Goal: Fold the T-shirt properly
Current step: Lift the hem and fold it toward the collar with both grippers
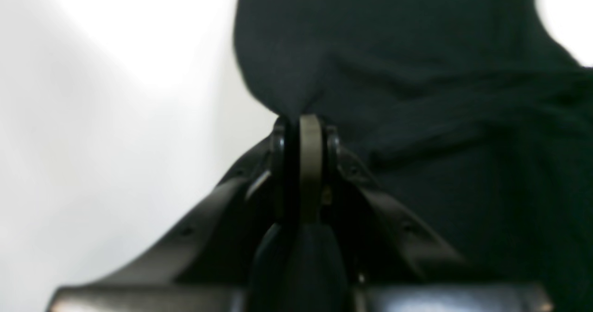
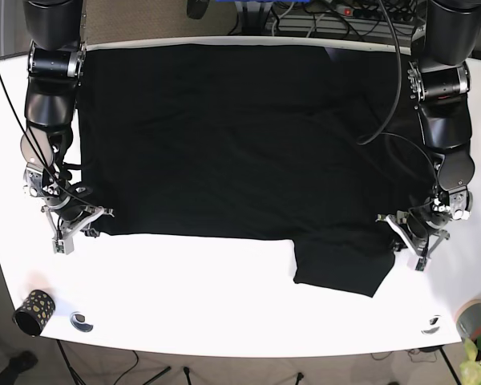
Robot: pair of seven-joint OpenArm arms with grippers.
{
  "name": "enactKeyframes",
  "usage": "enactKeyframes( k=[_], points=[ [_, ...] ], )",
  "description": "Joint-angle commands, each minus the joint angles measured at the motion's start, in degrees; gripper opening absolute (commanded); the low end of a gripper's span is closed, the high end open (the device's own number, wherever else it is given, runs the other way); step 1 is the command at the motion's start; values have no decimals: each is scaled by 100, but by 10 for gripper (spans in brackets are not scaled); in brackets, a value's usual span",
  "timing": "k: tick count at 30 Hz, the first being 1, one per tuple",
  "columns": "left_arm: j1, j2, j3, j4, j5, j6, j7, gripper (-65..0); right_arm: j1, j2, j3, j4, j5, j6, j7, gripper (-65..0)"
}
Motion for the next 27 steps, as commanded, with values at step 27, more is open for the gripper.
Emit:
enactKeyframes(
  k=[27],
  points=[
    [1938,-306,-45,3932,-109,-172,682,-650,-1968,176,1389,4161,121,55,-1842,-650]
  ],
)
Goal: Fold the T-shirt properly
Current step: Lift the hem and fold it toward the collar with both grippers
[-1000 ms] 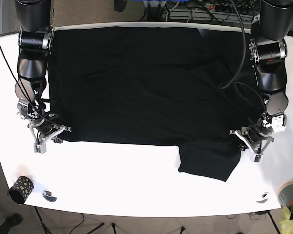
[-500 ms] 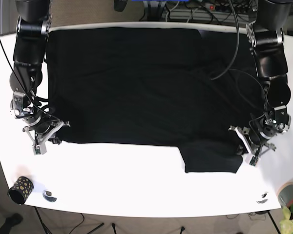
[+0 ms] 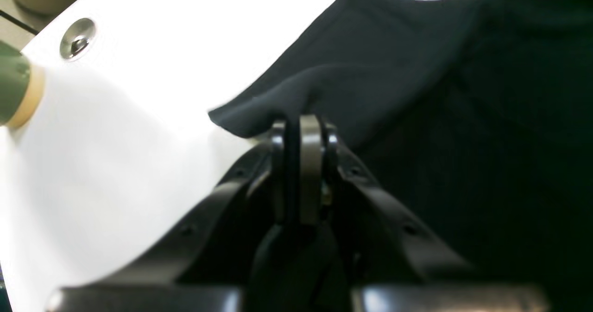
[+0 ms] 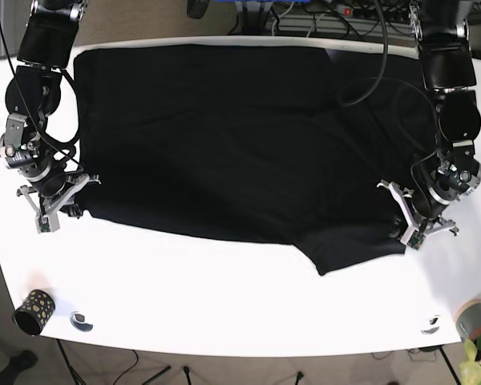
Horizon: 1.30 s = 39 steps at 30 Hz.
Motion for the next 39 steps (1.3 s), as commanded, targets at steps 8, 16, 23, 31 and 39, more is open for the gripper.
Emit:
enactKeyframes(
  k=[8,16,23,31,39],
  points=[
    [553,-215,-40,673,-78,-390,-142,-650,-456,-11,510,845,65,29,-241,-650],
    [1177,-224,-498,1139,-78,-390,-142,-650,-940,-134,703,1302,65,38,-408,-650],
    [1432,-435,-541,1148,-87,-390,-142,-650,-1397,-283,826,1653,65,38,-408,-650],
    [1846,-549,-884,1473,-96,-390,-142,-650,-1696,-310,1134,1952,73,47,-602,-650],
    [2329,-549,-1122,1842,-87,-390,-142,-650,-2091,-450,1301,1996,73,47,-681,-650]
  ],
)
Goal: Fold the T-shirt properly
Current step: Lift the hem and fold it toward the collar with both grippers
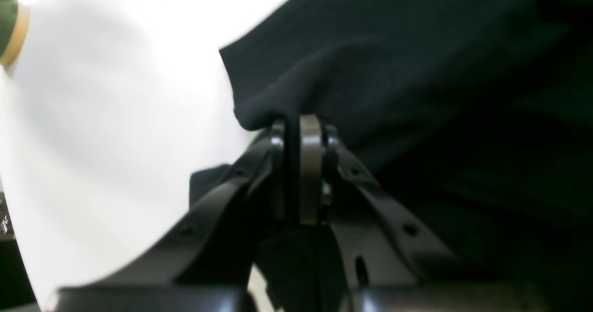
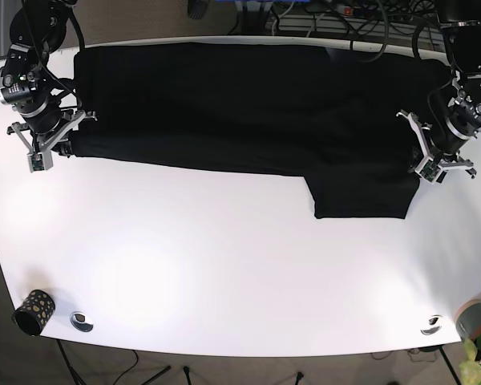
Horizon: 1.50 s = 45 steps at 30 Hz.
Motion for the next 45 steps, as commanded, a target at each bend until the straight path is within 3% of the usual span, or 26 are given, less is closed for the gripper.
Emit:
enactKeyframes(
  k=[1,13,19,21,29,31,32,37,40,42,45],
  points=[
    [54,-116,-160,221,-41,45,-120,-650,-83,107,51,121,43,1,97,-650],
    [300,-116,-811,291,-6,45,-94,-650,-320,-16,394,112,43,1,97,-650],
    [362,-98,-1057,318,-6,45,706,-650,-514,-78,411,103,43,1,97,-650],
    [362,-90,-1083,318,3,45,900,-650,-584,-227,411,86,16,1,97,-650],
    [678,-90,-1048,318,3,45,1155,-650,-760,-456,411,-20,-10,1,97,-650],
    [757,-90,-1031,318,-15,45,1155,-597,-760,-456,411,-46,-10,1,97,-650],
    [793,-90,-996,318,-23,45,1155,-556,-769,-456,411,-46,-10,-25,97,-618],
    [933,-81,-925,291,-32,45,1155,-257,-786,-464,429,-37,-10,-43,97,-235],
    [942,16,-925,300,-50,45,1155,-189,-778,-552,438,24,25,-25,97,-22],
    [924,69,-952,326,-111,45,1155,-201,-751,-605,464,174,25,-25,106,0],
    [924,60,-996,590,-577,45,1155,-226,-690,-710,543,420,122,89,115,0]
  ],
)
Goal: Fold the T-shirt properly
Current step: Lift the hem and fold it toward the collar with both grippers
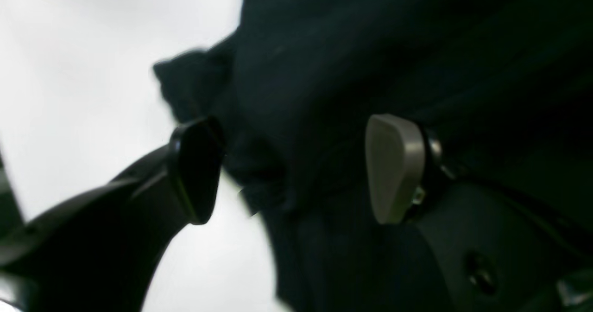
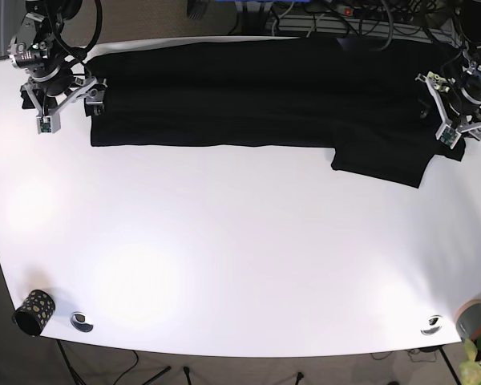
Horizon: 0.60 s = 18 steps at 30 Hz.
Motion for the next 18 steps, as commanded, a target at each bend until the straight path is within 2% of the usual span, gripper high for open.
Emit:
enactKeyframes(
  k=[1,3,5,10,14,16,18],
  points=[
    [-31,-119,-143,335,-320,40,-100,-229,137,11,67,254,177,89,137,0],
    [-31,-119,-302,493,-716,40,23,-228,278,-25,102,262,511,256,137,0],
    [-66,-119,-372,511,-918,40,322,-229,304,-7,32,236,801,318,128,0],
    [-312,153,-337,388,-540,40,902,-231,409,-77,-294,183,986,300,119,0],
    [-338,540,-337,177,401,40,964,-233,418,-262,-434,-300,986,300,119,-128],
    [-347,707,-346,27,867,40,955,-278,427,-280,-469,-661,986,291,119,-206],
    [-356,777,-354,-131,1113,40,946,-357,497,-288,-469,-977,986,291,137,-281]
  ],
)
